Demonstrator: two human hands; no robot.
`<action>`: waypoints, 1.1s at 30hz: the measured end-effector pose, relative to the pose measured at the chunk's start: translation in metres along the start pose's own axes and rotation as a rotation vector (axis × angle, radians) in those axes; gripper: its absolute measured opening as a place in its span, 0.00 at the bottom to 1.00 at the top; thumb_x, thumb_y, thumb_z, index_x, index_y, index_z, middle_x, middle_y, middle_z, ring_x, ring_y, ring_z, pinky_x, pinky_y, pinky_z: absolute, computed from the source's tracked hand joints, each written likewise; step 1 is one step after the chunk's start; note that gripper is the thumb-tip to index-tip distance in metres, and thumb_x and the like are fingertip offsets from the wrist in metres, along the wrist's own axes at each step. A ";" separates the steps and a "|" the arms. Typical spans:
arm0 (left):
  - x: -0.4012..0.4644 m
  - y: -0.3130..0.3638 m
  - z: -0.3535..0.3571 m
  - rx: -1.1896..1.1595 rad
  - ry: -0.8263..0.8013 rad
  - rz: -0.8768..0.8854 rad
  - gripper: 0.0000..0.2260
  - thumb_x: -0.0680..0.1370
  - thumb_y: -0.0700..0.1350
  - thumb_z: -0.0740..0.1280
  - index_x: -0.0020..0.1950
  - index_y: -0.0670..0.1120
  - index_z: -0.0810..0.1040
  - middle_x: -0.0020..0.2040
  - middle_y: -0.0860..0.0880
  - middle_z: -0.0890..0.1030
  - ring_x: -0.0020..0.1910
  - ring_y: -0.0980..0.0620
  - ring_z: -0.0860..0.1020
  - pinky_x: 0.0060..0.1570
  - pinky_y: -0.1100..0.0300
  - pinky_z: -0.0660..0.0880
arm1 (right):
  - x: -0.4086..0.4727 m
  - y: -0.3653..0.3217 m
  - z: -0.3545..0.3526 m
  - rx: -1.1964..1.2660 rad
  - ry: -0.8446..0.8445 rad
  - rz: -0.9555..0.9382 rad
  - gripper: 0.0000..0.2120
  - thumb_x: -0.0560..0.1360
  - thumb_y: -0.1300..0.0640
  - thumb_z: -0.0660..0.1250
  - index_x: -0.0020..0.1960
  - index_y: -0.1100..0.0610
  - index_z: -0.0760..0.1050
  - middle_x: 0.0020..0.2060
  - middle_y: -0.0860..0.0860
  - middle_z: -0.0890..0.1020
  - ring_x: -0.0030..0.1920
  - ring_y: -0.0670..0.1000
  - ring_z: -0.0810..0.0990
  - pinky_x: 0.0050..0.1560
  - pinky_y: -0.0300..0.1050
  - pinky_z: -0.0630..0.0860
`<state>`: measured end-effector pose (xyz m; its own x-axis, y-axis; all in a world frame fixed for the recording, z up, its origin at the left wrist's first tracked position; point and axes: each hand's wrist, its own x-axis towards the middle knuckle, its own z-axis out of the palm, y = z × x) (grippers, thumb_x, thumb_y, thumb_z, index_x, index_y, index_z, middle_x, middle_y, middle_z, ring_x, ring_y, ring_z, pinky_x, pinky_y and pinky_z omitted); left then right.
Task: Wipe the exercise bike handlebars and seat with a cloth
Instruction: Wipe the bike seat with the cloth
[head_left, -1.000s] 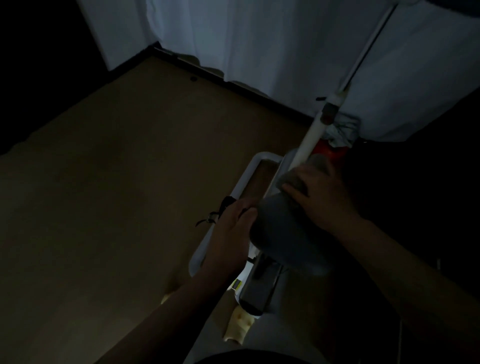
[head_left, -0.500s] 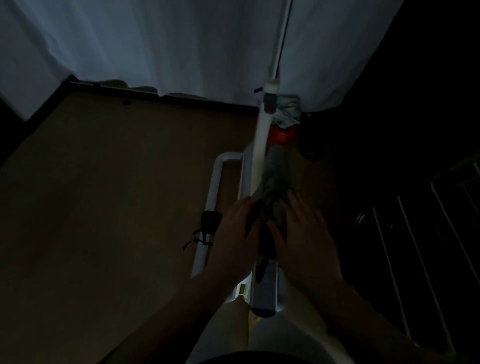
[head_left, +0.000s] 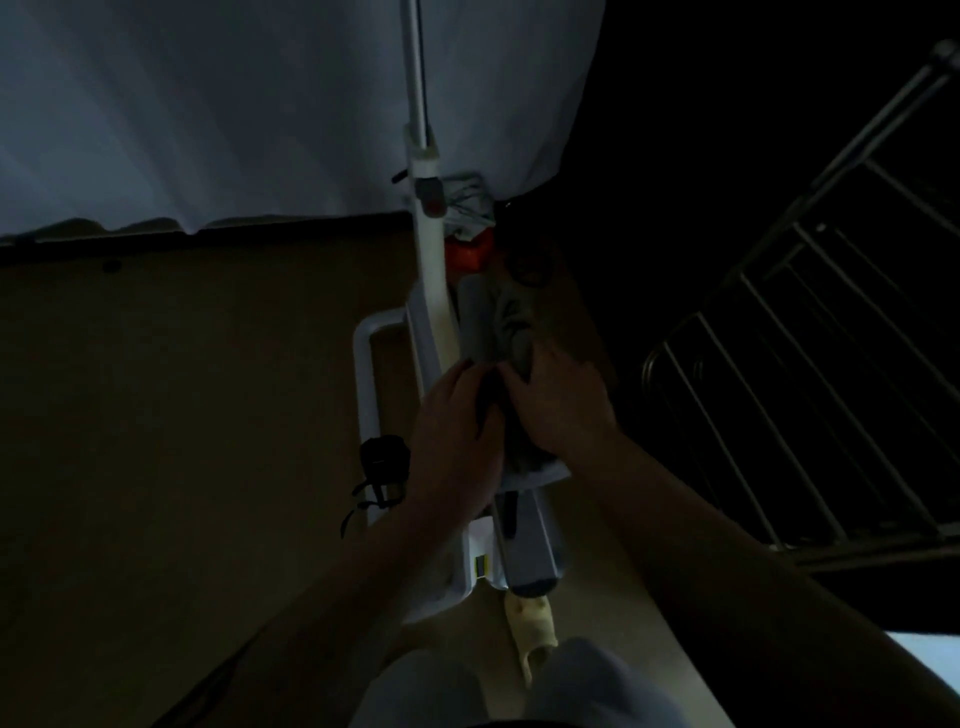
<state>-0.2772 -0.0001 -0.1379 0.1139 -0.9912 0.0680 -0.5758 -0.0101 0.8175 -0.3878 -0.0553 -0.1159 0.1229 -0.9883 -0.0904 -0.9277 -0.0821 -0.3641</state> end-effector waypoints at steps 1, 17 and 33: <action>0.002 0.001 0.002 0.022 0.009 0.002 0.24 0.76 0.54 0.49 0.68 0.48 0.71 0.68 0.47 0.71 0.67 0.48 0.69 0.66 0.46 0.67 | -0.012 0.002 0.002 -0.067 0.078 -0.032 0.24 0.79 0.41 0.53 0.66 0.55 0.68 0.63 0.54 0.75 0.61 0.57 0.74 0.62 0.50 0.66; -0.007 0.007 0.007 0.274 0.129 0.061 0.23 0.78 0.54 0.49 0.67 0.48 0.73 0.70 0.46 0.70 0.67 0.45 0.69 0.63 0.49 0.70 | -0.014 0.028 0.001 0.829 0.122 0.553 0.21 0.76 0.43 0.64 0.61 0.57 0.74 0.56 0.56 0.79 0.56 0.58 0.78 0.58 0.52 0.74; 0.017 0.021 0.009 0.323 0.093 -0.082 0.16 0.76 0.54 0.59 0.61 0.48 0.71 0.64 0.45 0.69 0.59 0.42 0.72 0.55 0.48 0.72 | -0.033 0.029 0.013 0.848 0.224 0.526 0.20 0.77 0.47 0.63 0.64 0.56 0.70 0.57 0.55 0.77 0.58 0.56 0.76 0.58 0.51 0.73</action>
<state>-0.2949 -0.0184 -0.1250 0.2352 -0.9691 0.0737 -0.7865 -0.1452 0.6003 -0.4140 -0.0234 -0.1358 -0.3773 -0.8814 -0.2844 -0.2792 0.4010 -0.8725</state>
